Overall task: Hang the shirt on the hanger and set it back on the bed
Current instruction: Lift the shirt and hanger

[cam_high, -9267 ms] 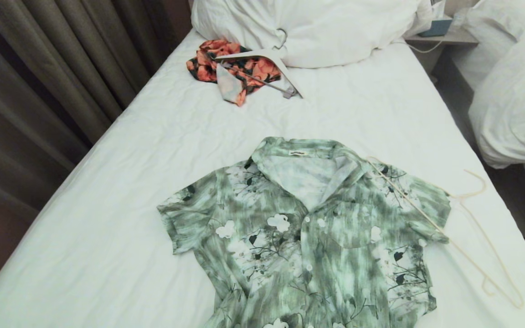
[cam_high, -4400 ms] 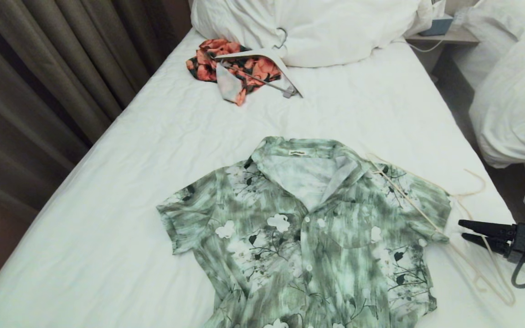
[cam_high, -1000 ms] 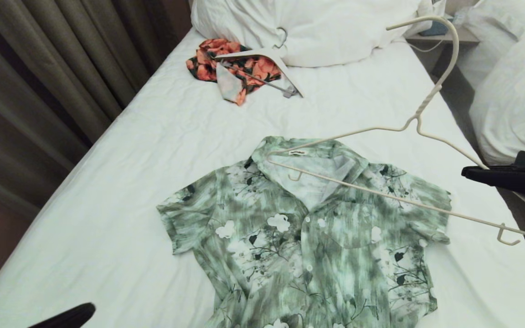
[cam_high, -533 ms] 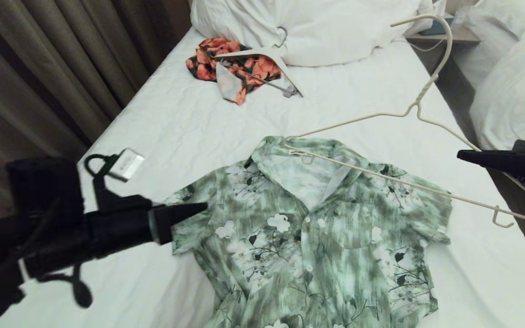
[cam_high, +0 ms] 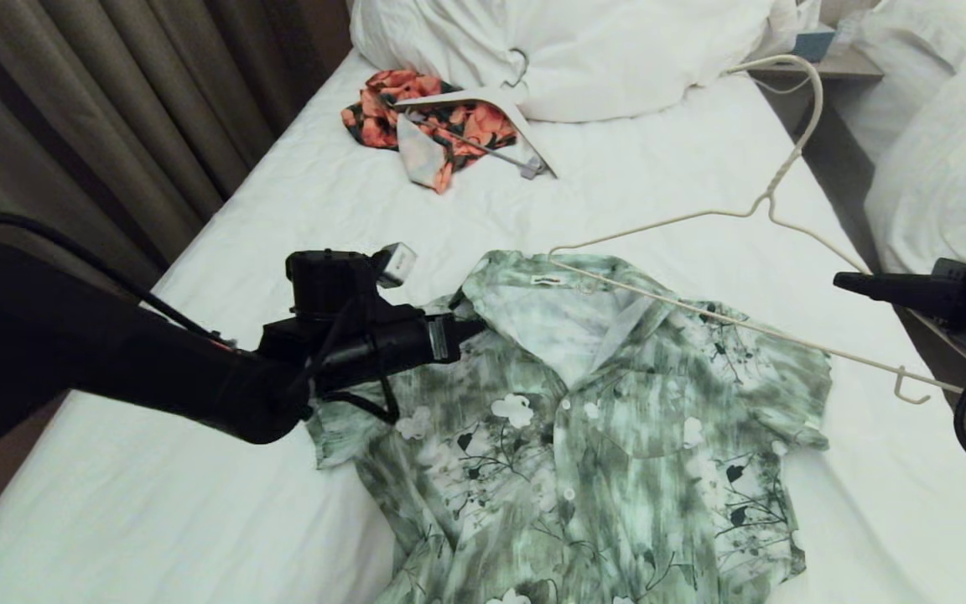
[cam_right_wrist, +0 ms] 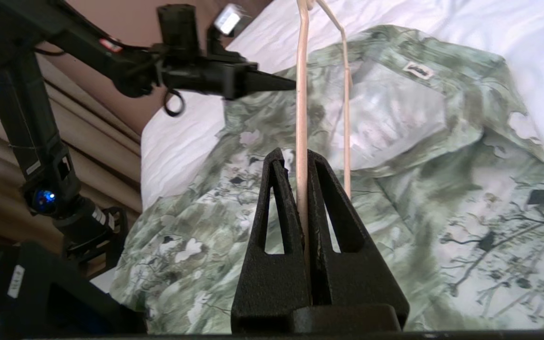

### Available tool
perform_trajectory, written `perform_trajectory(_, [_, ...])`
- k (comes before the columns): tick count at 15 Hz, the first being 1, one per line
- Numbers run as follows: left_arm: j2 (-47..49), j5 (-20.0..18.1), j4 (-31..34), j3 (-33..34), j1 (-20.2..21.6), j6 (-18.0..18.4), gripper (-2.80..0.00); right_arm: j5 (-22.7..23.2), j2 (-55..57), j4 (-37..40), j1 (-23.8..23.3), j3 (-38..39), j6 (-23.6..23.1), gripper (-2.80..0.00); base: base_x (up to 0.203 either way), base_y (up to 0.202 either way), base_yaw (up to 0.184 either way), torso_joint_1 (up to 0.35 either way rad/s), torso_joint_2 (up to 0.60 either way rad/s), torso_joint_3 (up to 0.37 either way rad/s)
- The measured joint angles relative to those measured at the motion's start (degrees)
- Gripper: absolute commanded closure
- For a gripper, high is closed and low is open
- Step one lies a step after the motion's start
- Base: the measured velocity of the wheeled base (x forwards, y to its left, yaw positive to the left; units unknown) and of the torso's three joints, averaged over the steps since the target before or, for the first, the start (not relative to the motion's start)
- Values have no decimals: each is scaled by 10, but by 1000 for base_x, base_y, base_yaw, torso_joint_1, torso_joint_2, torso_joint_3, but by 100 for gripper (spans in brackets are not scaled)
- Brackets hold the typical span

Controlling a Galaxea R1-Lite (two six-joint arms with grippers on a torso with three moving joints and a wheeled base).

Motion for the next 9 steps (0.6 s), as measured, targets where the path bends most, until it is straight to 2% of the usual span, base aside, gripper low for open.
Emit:
perform_trajectory(5, [15,5,0,-9,12,-2,-280,0,28,-1,-2,-10,0,0,0,0,0,0,0,0])
perform_trajectory(9, [8,13,0,-10,-11,-3,-280,1,38,-1,-2,-10,-1,0,0,0,0,0,0,0])
